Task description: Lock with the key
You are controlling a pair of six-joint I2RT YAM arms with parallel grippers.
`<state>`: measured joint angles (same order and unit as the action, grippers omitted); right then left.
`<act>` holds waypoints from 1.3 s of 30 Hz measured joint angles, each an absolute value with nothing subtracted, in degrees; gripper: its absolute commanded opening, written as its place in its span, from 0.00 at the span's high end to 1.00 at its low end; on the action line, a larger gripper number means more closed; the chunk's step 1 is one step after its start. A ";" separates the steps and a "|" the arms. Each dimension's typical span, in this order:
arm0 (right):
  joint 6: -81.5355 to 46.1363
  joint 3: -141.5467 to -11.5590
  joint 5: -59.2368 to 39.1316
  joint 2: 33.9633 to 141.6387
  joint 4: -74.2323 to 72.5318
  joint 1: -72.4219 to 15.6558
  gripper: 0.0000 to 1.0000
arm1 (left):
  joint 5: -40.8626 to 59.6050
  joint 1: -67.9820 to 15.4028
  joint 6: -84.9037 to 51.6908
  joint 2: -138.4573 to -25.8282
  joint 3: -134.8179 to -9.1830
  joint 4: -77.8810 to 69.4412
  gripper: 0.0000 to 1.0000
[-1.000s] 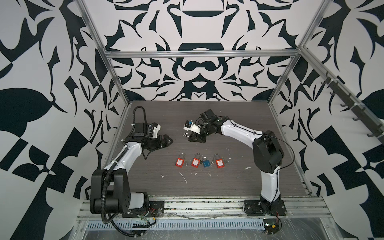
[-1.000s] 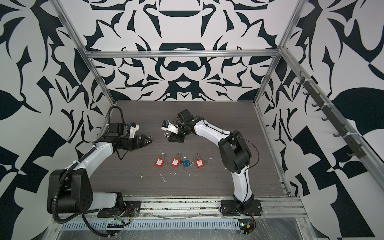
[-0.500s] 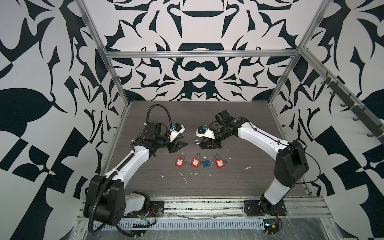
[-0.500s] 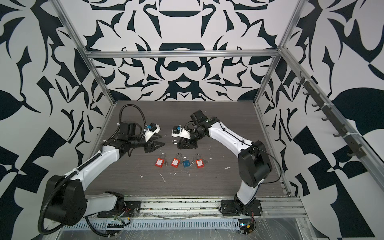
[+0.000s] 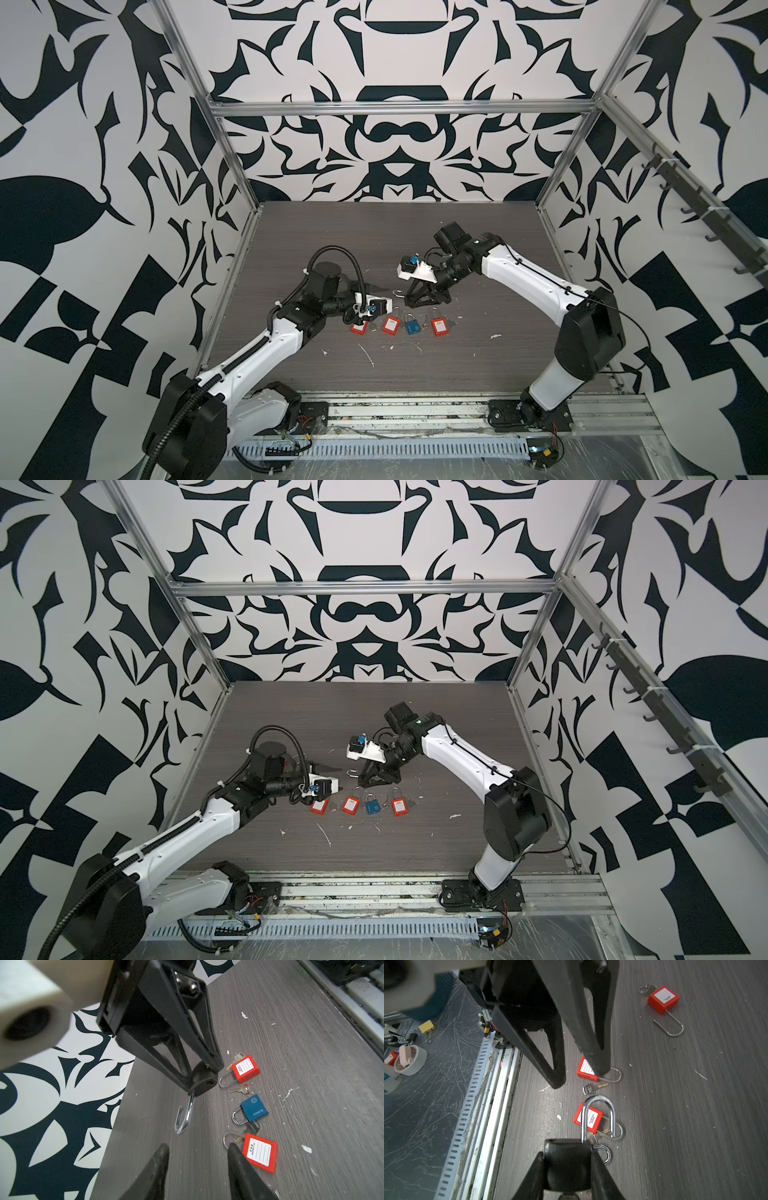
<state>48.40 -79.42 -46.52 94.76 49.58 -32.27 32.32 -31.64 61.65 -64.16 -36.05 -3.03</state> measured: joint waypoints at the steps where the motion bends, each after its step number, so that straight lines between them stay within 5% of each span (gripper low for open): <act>1: 48.38 -79.42 -46.57 94.45 49.67 -32.27 0.81 | 31.68 -32.18 62.08 -64.49 -36.07 -3.51 0.56; 9: 48.03 -79.42 -46.98 92.90 50.54 -32.27 0.82 | 25.78 -36.01 64.49 -66.72 -36.07 -6.76 0.64; 16: 47.97 -79.31 -46.94 92.90 51.72 -32.29 0.83 | 22.26 -36.80 64.05 -66.74 -36.07 -10.35 0.62; 28: 47.97 -79.31 -46.96 92.92 53.06 -32.77 0.83 | 26.00 -36.80 60.18 -66.98 -36.53 -8.47 0.82; 39: 47.99 -79.31 -46.92 92.92 53.34 -33.47 0.83 | 29.91 -36.93 57.32 -67.20 -36.67 -7.35 0.82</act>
